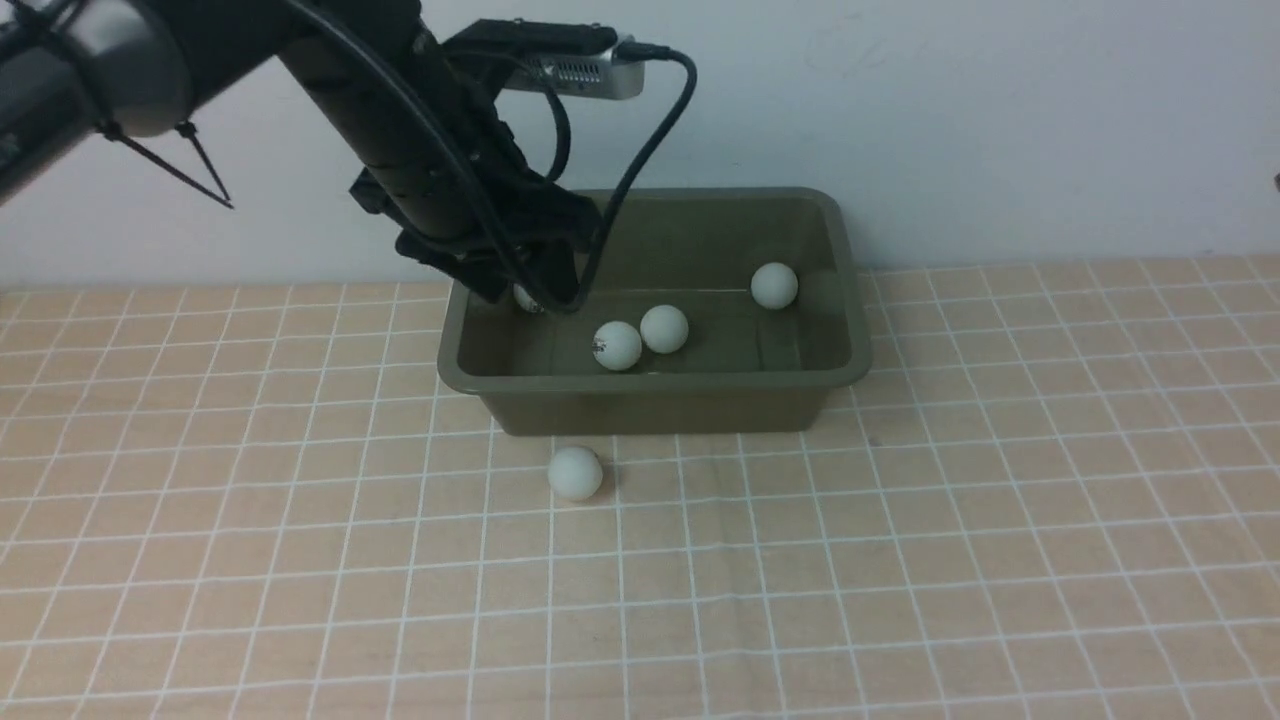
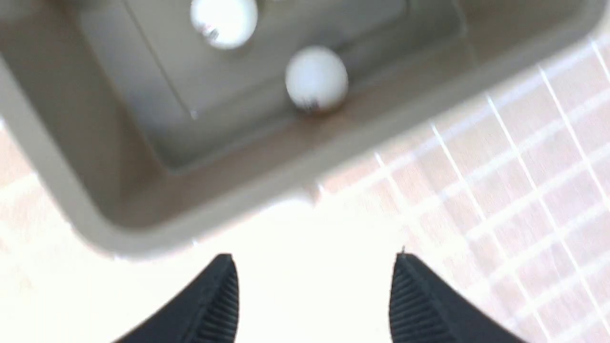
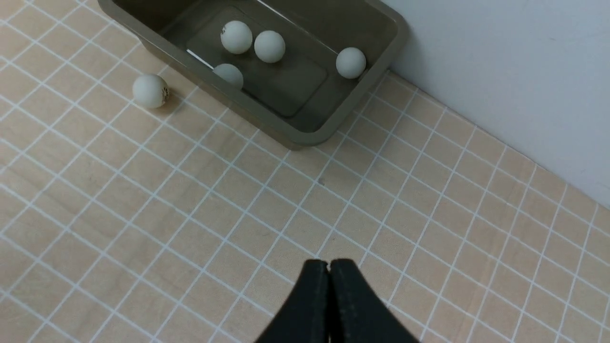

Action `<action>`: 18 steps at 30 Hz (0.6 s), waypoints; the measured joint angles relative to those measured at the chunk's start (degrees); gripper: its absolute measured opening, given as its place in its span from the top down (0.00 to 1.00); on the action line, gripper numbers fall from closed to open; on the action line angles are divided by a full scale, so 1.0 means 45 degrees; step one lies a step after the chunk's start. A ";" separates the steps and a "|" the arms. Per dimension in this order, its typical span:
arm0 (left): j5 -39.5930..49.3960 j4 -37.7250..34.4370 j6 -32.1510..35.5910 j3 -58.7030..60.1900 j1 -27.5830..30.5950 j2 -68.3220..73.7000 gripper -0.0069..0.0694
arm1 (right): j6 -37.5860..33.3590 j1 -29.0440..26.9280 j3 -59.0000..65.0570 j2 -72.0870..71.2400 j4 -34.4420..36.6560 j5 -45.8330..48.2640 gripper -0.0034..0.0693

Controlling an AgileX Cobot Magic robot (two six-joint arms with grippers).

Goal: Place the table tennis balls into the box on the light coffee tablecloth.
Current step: 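Reach for and grasp a ping pong ball on the table beside the basket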

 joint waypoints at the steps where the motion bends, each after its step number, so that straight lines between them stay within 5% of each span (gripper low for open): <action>1: 0.0060 0.0012 0.0000 0.0446 0.0000 -0.0452 0.44 | 0.0000 0.0000 0.0000 0.0000 0.0000 0.0000 0.98; 7: -0.1017 -0.0269 -0.0025 0.4044 0.0000 -0.2933 0.44 | 0.0000 0.0000 0.0000 0.0000 0.0255 0.0000 0.98; 18: -1.0107 -0.3084 0.0176 1.1591 -0.1818 -0.5549 0.49 | 0.0000 0.0000 0.0000 0.0000 0.0852 0.0000 0.98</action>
